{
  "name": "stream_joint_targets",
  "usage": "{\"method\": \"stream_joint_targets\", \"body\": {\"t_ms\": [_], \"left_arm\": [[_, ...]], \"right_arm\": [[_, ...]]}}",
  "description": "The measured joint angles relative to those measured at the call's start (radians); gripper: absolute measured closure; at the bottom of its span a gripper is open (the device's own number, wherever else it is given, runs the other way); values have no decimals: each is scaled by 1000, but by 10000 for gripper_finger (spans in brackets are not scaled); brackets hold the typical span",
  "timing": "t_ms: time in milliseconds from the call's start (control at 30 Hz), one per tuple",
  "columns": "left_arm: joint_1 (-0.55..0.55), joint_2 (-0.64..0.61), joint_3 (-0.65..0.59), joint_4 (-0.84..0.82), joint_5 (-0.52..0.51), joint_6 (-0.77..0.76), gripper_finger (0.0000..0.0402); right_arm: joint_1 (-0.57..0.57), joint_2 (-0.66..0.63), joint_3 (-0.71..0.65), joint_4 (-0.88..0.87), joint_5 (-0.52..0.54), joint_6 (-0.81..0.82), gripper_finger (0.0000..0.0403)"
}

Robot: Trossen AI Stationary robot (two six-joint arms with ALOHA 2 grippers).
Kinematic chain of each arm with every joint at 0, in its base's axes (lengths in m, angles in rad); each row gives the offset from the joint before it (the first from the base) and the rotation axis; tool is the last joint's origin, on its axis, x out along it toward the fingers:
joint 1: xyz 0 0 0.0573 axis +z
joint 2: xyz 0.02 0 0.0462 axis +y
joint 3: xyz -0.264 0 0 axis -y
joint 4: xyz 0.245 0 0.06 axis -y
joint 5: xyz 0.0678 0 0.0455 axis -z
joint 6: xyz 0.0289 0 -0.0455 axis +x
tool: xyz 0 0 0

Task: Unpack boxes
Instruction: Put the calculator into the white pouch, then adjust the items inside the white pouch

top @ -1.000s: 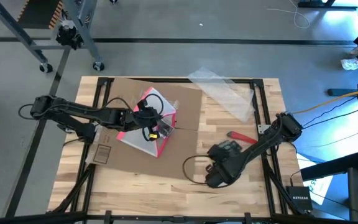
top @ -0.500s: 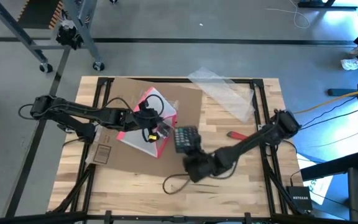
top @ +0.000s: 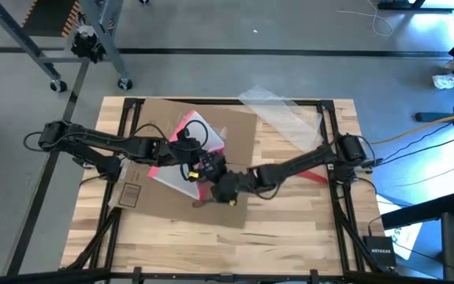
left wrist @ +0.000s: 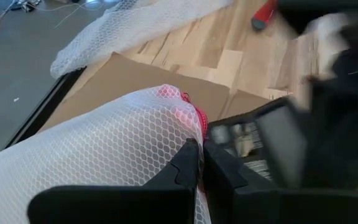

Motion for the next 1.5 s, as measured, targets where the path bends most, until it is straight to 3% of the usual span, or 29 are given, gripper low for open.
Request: {"method": "stream_joint_targets", "body": {"t_ms": [167, 367, 500, 633, 833, 933, 1033, 1367, 1500], "left_arm": [[0, 0, 0, 5, 0, -5, 394], [0, 0, 0, 6, -2, -28, 394], [0, 0, 0, 9, -4, -31, 394], [0, -1, 0, 4, 0, -31, 394], [0, -1, 0, 2, 0, -31, 394], [0, -1, 0, 1, 0, -31, 394], [0, -1, 0, -1, 0, -31, 394], [0, -1, 0, -4, 0, -24, 394], [0, 0, 0, -4, 0, -26, 394]], "right_arm": [[-77, 39, 0, 93, -34, 85, 347], [-121, 62, 1, 128, -106, 240, 248], [-98, 10, 35, 42, -49, 345, 181], [-81, -59, 52, -69, -44, 435, 148], [-79, -138, 52, -306, -15, 611, 150], [-78, -168, 50, -472, -54, 753, 162], [-78, -171, -7, -515, -68, 846, 177], [-160, -168, -338, 3, -81, 896, 205], [-200, -168, -424, 201, -142, 892, 205]]}}
